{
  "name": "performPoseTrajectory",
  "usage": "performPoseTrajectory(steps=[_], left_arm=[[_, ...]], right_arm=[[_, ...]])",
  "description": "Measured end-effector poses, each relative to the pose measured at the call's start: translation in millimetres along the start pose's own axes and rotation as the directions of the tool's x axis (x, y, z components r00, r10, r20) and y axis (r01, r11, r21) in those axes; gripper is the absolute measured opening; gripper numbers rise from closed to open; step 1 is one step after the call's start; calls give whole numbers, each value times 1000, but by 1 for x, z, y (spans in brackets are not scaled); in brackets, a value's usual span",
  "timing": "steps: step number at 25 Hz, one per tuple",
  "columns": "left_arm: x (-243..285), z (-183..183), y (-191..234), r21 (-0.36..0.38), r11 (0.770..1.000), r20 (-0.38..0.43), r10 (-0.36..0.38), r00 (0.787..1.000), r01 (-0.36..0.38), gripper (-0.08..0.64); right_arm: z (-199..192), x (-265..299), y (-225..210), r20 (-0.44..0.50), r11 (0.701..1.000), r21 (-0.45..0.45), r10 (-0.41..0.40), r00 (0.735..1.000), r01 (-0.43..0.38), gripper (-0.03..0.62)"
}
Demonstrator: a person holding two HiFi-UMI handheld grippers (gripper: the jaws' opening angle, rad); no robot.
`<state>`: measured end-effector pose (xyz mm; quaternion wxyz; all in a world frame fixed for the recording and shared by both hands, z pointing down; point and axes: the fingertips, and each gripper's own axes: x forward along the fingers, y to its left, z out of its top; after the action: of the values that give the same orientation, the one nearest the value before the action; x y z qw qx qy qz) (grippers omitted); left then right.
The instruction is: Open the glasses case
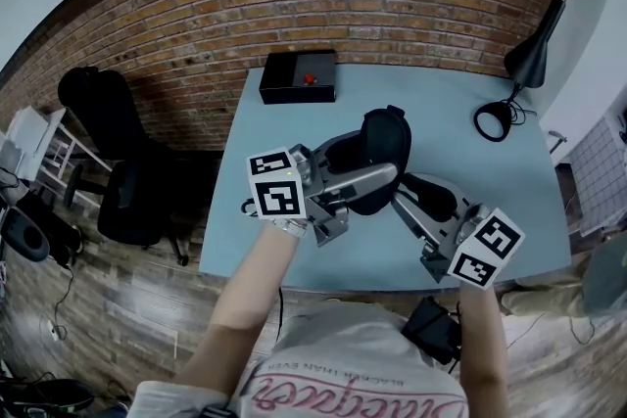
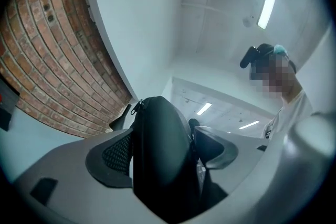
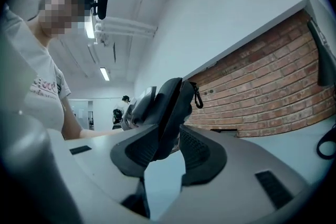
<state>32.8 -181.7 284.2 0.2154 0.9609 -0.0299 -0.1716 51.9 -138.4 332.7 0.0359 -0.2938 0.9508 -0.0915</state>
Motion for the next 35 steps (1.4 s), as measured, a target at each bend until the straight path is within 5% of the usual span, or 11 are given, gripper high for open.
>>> performPoseTrajectory(steps=[4,9,15,19,24,30,35], left_arm=[[-3,4,-6,-47,996,69,-67,995,71,348],[-14,15,-13,-82,982,147,-155,977,168,348],[-11,9,-18,-110,971,127,-199,972,214,330],[1,-8,-31,-119,959,48,-251,967,255,345],[9,-17,-29,-42,980,-15,-194,981,193,357],[8,-18,-3,71,997,-61,20,998,-16,357],[10,-20,18,65,984,-73,171,982,-167,357]], right_arm=[[5,-2,2,21,1000,-1,21,1000,-21,118],[0,-6,-17,-27,997,-26,-74,997,74,117],[0,4,-1,6,995,94,40,999,-40,100],[-18,17,2,-87,999,43,24,996,-20,100],[-25,14,-16,-135,993,0,-119,984,120,83],[-14,-7,-51,-99,955,26,-292,951,295,55],[-8,-27,-81,-69,854,-15,-520,852,520,52]])
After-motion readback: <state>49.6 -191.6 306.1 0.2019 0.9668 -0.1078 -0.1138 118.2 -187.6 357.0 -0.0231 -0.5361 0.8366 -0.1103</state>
